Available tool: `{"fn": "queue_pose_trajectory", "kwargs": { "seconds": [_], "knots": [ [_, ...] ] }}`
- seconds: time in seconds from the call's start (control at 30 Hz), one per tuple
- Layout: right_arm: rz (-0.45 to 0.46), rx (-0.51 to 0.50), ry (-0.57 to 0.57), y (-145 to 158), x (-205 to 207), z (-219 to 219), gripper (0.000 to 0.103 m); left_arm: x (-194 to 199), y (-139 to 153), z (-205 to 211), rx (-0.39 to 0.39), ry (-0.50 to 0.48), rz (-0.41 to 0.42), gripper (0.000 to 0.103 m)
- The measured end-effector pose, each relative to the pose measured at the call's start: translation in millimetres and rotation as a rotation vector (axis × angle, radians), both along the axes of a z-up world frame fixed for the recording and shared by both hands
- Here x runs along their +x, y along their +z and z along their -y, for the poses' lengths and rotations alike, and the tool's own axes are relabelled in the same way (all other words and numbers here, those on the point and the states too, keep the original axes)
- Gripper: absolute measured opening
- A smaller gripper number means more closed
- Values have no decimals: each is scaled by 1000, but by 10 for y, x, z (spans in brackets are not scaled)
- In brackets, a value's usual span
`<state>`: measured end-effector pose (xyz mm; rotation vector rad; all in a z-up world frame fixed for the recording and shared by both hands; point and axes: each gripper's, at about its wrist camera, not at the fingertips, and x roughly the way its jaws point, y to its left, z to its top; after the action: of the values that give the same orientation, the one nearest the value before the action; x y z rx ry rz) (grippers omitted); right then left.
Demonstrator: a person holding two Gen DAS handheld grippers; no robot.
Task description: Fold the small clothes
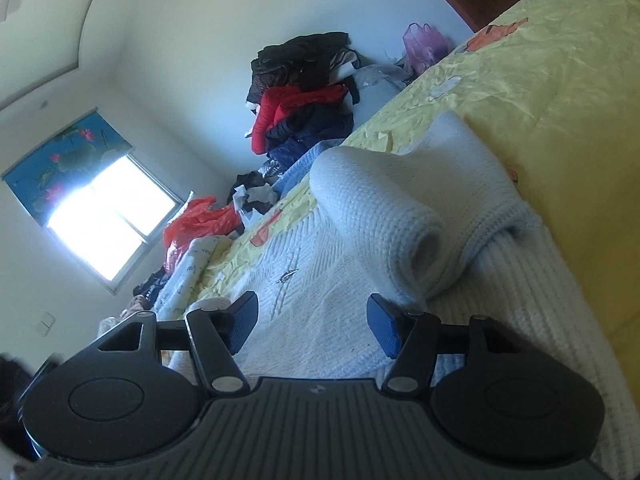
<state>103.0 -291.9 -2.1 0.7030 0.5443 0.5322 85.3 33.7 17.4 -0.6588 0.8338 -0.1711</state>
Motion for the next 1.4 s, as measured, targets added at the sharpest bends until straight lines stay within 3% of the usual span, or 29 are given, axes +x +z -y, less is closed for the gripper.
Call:
{"fn": "queue_pose_trajectory", "kwargs": {
  "seconds": [0.07, 0.1, 0.17, 0.2, 0.23, 0.37, 0.5, 0.7, 0.87, 1.03, 1.07, 1.1, 1.23, 1.4],
  "knots": [
    [-1, 13, -1, -11, -11, 19, 64, 81, -25, 73, 42, 44, 22, 99],
    [-2, 16, -1, -7, -7, 40, 64, 112, -15, 128, 71, 55, 25, 90],
    [2, 21, -5, -5, -16, 43, 64, 173, 5, 252, 164, 66, 27, 63],
    [7, 22, -9, -1, -20, 47, 64, 201, 11, 285, 220, 68, 21, 39],
    [13, 24, -17, 1, -29, 50, 64, 218, 13, 339, 282, 70, 21, 31],
    [57, 33, -69, 38, -96, 87, 64, 227, 63, 395, 351, 16, 32, 30],
    [69, 55, -110, 36, -118, 136, 64, 160, 93, 275, 231, -31, 48, 31],
    [50, 82, -109, 2, -103, 152, 64, 126, -103, -92, -133, 11, -63, 31],
    [43, 87, -97, -11, -80, 141, 66, 88, -172, -94, -155, 1, -105, 31],
    [43, 85, -89, -14, -74, 127, 68, 130, -130, 12, -90, 0, -91, 31],
    [44, 86, -89, -15, -71, 128, 69, 146, -112, 50, -48, -4, -76, 25],
    [43, 87, -89, -16, -72, 129, 69, 169, -87, 107, 31, -4, -67, 3],
    [43, 90, -89, -17, -69, 129, 68, 166, 73, 270, 238, -27, -1, 4],
    [40, 102, -69, -25, -53, 128, 68, -121, 610, 177, 342, 9, 221, 4]
  ]
}}
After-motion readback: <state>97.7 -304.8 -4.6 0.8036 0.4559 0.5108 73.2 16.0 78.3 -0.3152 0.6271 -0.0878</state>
